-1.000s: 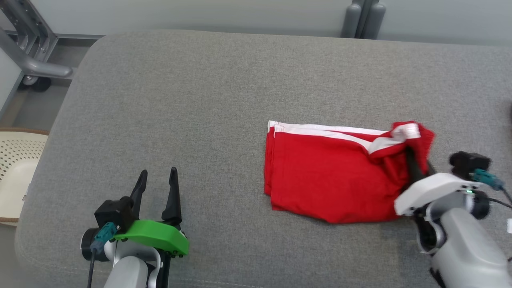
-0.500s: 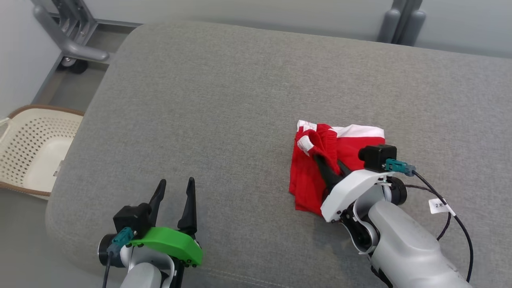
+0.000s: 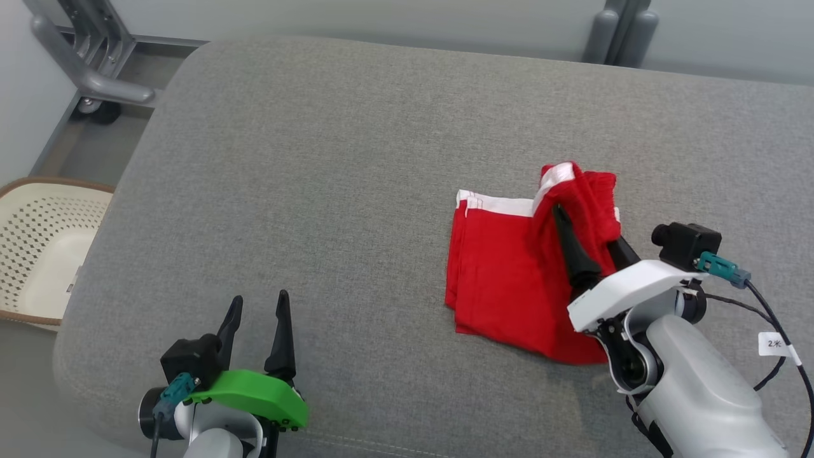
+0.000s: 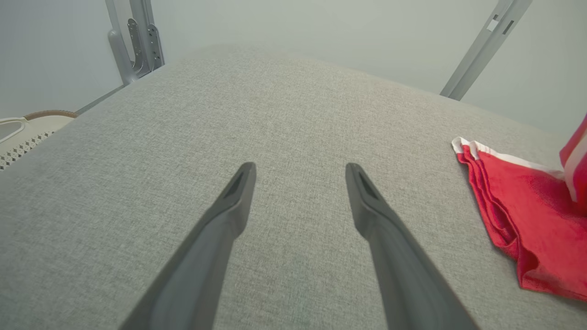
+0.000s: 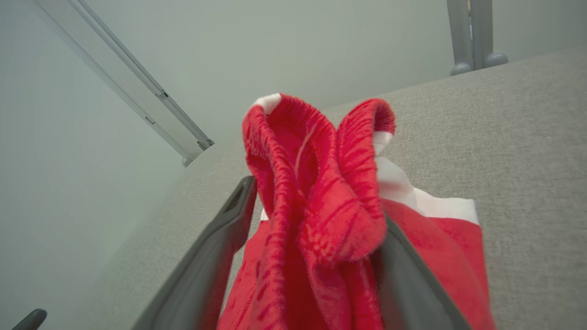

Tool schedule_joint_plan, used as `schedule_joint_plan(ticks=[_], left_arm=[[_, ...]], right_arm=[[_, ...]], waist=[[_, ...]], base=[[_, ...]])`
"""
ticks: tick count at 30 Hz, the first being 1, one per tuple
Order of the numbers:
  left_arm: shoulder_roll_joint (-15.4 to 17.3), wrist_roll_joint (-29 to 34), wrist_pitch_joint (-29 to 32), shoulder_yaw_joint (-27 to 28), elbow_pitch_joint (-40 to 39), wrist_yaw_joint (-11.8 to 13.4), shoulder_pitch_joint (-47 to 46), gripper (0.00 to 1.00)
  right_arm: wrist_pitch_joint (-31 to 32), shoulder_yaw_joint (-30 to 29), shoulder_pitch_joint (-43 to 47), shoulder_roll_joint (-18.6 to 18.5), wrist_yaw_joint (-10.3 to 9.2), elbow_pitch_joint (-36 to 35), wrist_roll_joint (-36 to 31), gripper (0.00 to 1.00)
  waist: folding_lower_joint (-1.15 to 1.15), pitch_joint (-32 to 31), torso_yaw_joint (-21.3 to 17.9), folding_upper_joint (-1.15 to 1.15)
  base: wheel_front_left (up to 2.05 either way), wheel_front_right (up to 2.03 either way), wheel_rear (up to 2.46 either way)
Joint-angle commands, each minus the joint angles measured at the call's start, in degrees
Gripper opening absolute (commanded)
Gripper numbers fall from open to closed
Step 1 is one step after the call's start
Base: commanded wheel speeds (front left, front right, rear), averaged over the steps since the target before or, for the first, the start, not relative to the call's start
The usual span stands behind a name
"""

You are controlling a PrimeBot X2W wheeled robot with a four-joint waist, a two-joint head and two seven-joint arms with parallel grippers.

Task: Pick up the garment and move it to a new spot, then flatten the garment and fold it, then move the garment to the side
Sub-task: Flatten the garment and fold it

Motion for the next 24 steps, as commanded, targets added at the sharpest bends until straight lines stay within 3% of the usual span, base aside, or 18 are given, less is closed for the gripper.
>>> schedule_joint_plan(ticks=[1,6,16,19,24], left_arm=[[0.22,0.14,0.03,0.14,0.13,-0.26,0.01,1.00],[0.22,-0.16,0.03,-0.39,0.36,-0.61,-1.14,1.00],[0.21,-0.67,0.03,-0.89,0.57,-0.33,-0.67,1.00],[0.19,-0.45,0.03,-0.66,0.31,-0.24,-0.36,1.00],[0.19,-0.09,0.03,-0.26,-0.33,-0.25,0.16,1.00]], right_arm=[[-0.10,0.01,0.26,0.15,0.00,-0.38,0.25,1.00],[-0.11,2.49,1.26,0.92,0.00,-0.08,1.05,1.00],[-0.12,13.00,-3.55,3.05,0.00,4.23,4.54,1.00],[-0.12,10.85,-4.55,2.01,-0.01,2.69,5.20,1.00],[-0.12,1.98,-2.15,-0.01,-0.01,0.03,2.34,1.00]], waist=[[0.00,0.14,-1.47,0.00],[0.00,0.32,-1.81,0.00],[0.00,0.22,1.54,0.00],[0.00,0.03,1.81,0.00],[0.00,-0.45,0.91,0.00]], base=[[0.00,0.00,0.00],[0.00,0.00,0.00],[0.00,0.00,0.00],[0.00,0.00,0.00],[0.00,0.00,0.00]])
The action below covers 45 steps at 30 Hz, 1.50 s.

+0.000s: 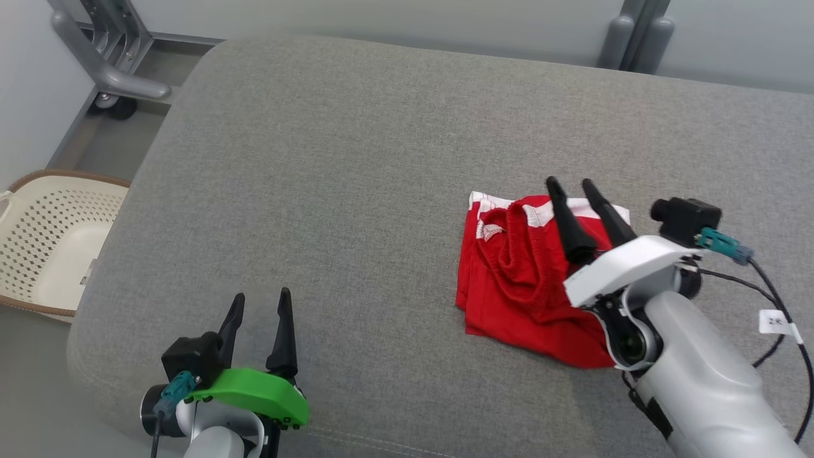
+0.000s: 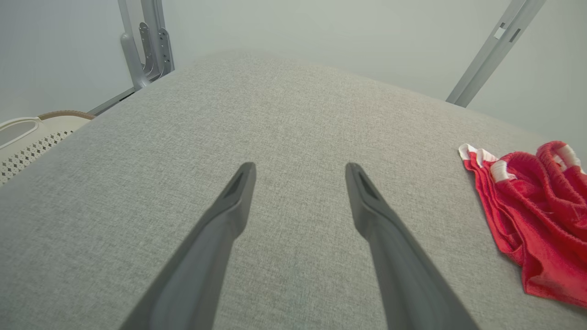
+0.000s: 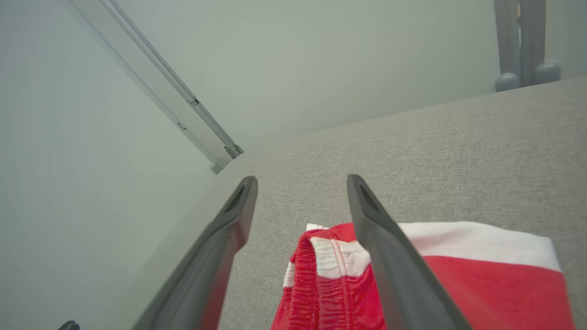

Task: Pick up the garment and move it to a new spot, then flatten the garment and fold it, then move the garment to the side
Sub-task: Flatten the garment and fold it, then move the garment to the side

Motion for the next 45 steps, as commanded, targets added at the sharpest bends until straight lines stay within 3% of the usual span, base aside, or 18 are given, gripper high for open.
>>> schedule_joint_plan(ticks=[1,5,9,18,22,24,27,33,45], left_arm=[[0.16,0.23,0.03,-0.06,-0.37,0.16,0.53,1.00],[0.17,0.19,0.03,-0.51,-0.49,0.04,0.61,1.00],[0.17,0.05,0.03,-0.99,-0.28,-0.07,0.38,1.00],[0.17,0.55,0.03,-0.71,0.00,-0.06,-0.42,1.00],[0.17,0.89,0.03,-0.57,0.29,-0.32,-0.10,1.00],[0.17,0.99,0.03,-0.43,0.38,-0.38,0.20,1.00],[0.17,1.36,0.03,-0.18,0.46,-0.38,0.73,1.00],[0.15,2.12,0.03,-0.39,-0.35,-0.77,1.43,1.00],[0.17,2.71,0.03,-2.80,-3.07,-1.20,-0.50,1.00]], right_arm=[[-0.11,-2.82,2.09,-0.70,-0.02,-0.02,-0.91,1.00],[-0.11,-8.92,5.19,-1.22,-0.02,1.73,-3.51,1.00],[-0.12,-10.73,7.31,-0.44,-0.01,5.94,-5.35,1.00],[-0.08,-10.01,5.52,2.53,-0.02,15.83,-5.03,1.00],[0.10,-6.27,4.49,4.33,0.01,18.61,-3.40,1.00],[0.11,-4.15,4.31,4.33,0.01,18.78,-1.91,0.00],[0.07,-2.21,3.95,3.15,0.00,18.85,-0.57,0.00],[-0.04,-5.36,3.70,0.30,-0.02,16.17,-2.13,0.00],[-0.05,-8.04,5.89,0.31,-0.02,15.89,-6.58,0.00]], waist=[[0.00,-0.23,-0.71,0.00],[0.00,-0.20,-1.81,0.00],[0.00,0.02,-2.27,0.00],[0.00,0.49,-0.80,0.00],[0.00,0.13,0.32,0.00],[0.00,-0.20,0.56,0.00],[0.00,-0.95,0.39,0.00],[0.00,-2.64,-3.33,0.00],[0.00,-3.90,-23.09,0.00]], base=[[0.00,0.00,0.00],[0.00,0.00,0.00],[0.00,0.00,0.00],[0.00,0.00,0.00],[0.00,0.00,0.00],[0.00,0.00,0.00],[0.00,0.00,0.00],[0.00,0.00,0.00],[0.00,0.00,0.00]])
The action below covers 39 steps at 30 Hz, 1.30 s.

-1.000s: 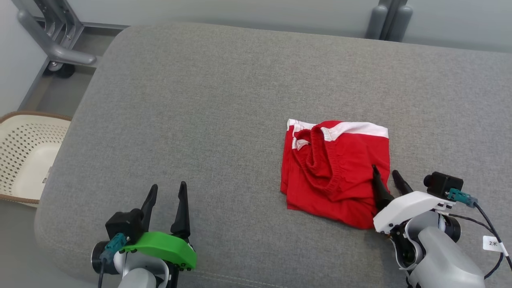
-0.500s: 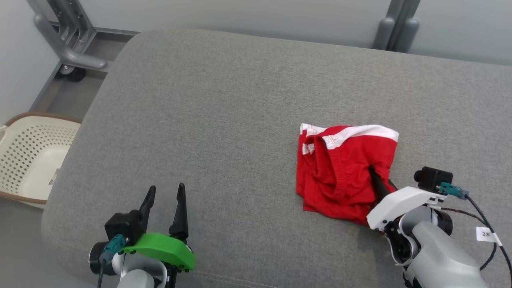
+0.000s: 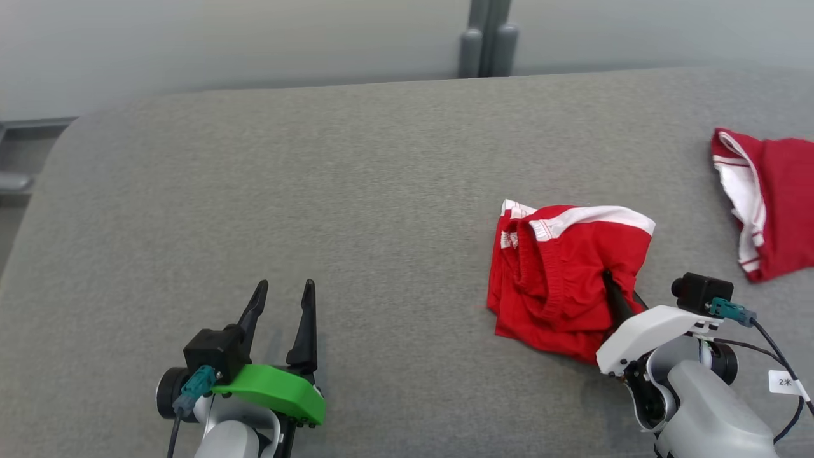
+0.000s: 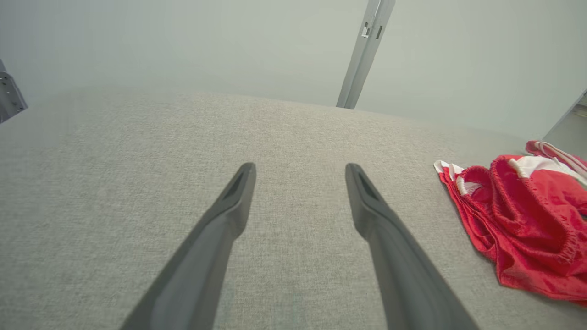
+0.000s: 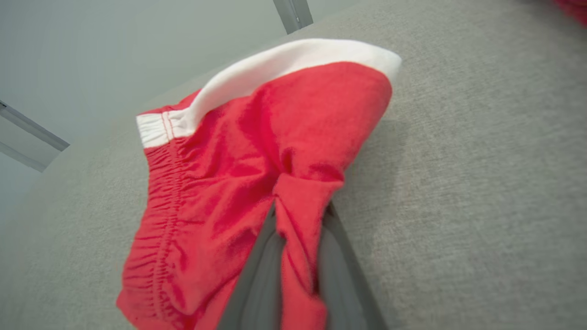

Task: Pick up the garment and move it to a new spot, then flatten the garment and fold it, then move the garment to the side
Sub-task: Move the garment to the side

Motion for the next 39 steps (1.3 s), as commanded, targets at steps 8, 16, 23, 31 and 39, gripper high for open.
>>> schedule_joint_plan(ticks=[8,16,23,31,39], left_arm=[[0.21,0.69,0.03,-0.67,-1.03,-0.17,-2.02,1.00],[0.25,1.51,0.03,-2.55,-1.98,-0.92,-3.89,1.00],[0.29,1.95,0.03,-4.59,-1.74,-1.52,-6.75,1.00],[0.29,5.75,0.03,-5.52,-2.46,-2.38,-10.05,1.00],[0.25,7.69,0.03,-4.78,-2.98,-2.83,-10.99,1.00]], right_arm=[[0.02,2.65,1.89,1.56,-0.02,-0.19,-0.43,0.00],[0.01,5.43,-0.17,1.79,-0.02,-1.47,-0.19,0.00],[0.01,8.32,-9.61,-1.07,-0.02,-4.53,-3.32,0.00],[0.01,5.18,-23.64,-10.09,-0.02,-0.70,-6.93,0.00],[-0.05,0.31,-32.91,-18.86,-0.02,10.24,-11.99,0.00]], waist=[[0.00,1.15,-22.94,0.00],[0.00,4.67,-25.11,0.00],[0.00,10.68,-21.70,0.00],[0.00,17.95,-15.53,0.00],[0.00,22.20,-10.79,0.00]], base=[[0.00,0.00,0.00],[0.00,0.00,0.00],[0.00,0.00,0.00],[0.00,0.00,0.00],[0.00,0.00,0.00]])
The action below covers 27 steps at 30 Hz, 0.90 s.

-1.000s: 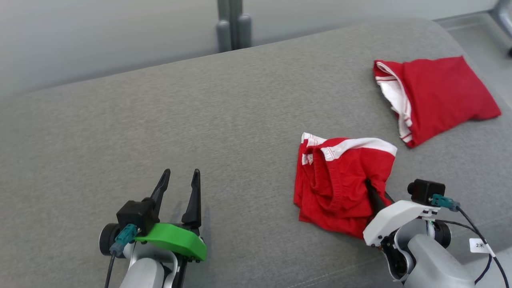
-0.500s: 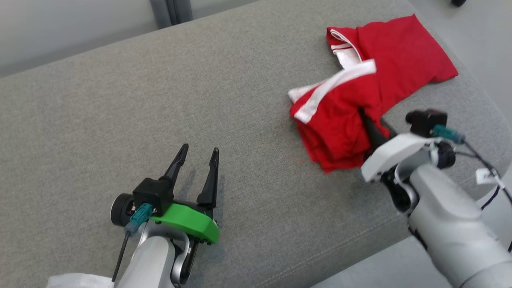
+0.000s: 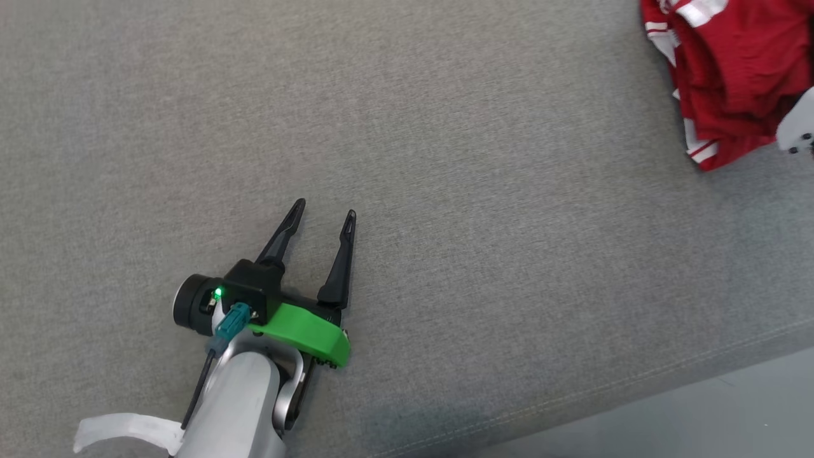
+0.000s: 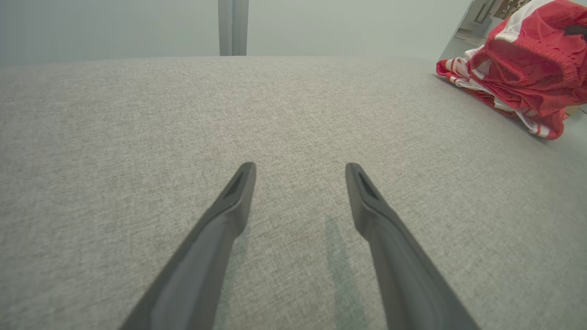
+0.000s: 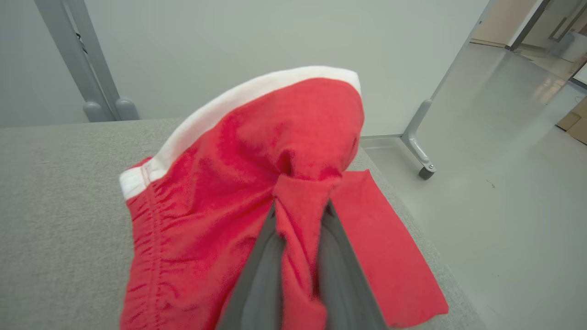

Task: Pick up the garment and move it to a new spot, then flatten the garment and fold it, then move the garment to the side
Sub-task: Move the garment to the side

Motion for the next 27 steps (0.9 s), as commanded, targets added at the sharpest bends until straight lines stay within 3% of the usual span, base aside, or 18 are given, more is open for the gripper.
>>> schedule_joint_plan(ticks=[1,2,3,4,10,14,20,27], left_arm=[[0.32,0.80,0.03,0.30,-0.39,-0.41,-1.26,1.00],[0.32,0.90,0.03,0.36,-0.41,-0.38,-1.30,1.00],[0.32,1.05,0.03,0.46,-0.45,-0.37,-1.30,1.00],[0.32,1.27,0.03,0.57,-0.52,-0.38,-1.33,1.00],[0.38,1.38,0.03,1.56,-0.54,-0.32,-0.94,1.00],[0.36,0.11,0.03,2.43,-1.06,0.62,0.14,1.00],[0.34,-1.18,0.04,1.93,-1.06,1.28,1.55,1.00],[0.33,-2.76,0.04,3.18,-0.10,2.46,3.62,1.00]], right_arm=[[-0.12,-1.02,-1.99,-1.14,-0.02,1.71,-1.35,0.00],[-0.12,-2.25,-2.71,-1.84,-0.03,3.28,-1.88,0.00],[-0.12,-3.89,-3.37,-2.51,-0.03,4.59,-2.64,0.34],[-0.12,-5.60,-3.98,-3.29,-0.03,5.58,-3.72,1.00],[-0.12,-15.81,-2.69,-3.30,-0.02,5.59,-11.66,1.00],[-0.12,-20.25,2.94,1.80,-0.03,-2.21,-16.03,1.00],[-0.12,-17.93,13.17,9.78,-0.03,-12.24,-17.33,1.00],[-0.12,-11.17,21.81,14.70,-0.03,-18.00,-14.71,1.00]], waist=[[0.00,4.97,5.00,0.00],[0.00,5.32,5.39,0.00],[0.00,5.60,5.68,0.00],[0.00,5.85,5.91,0.00],[0.00,5.77,6.53,0.00],[0.00,3.32,6.62,0.00],[0.00,-1.13,7.28,0.00],[0.00,-5.62,9.15,0.00]], base=[[0.00,0.00,0.00],[0.00,0.00,0.00],[0.00,0.00,0.00],[0.00,0.00,0.00],[0.00,0.00,0.00],[0.00,0.00,0.00],[0.00,0.00,0.00],[0.00,0.00,0.00]])
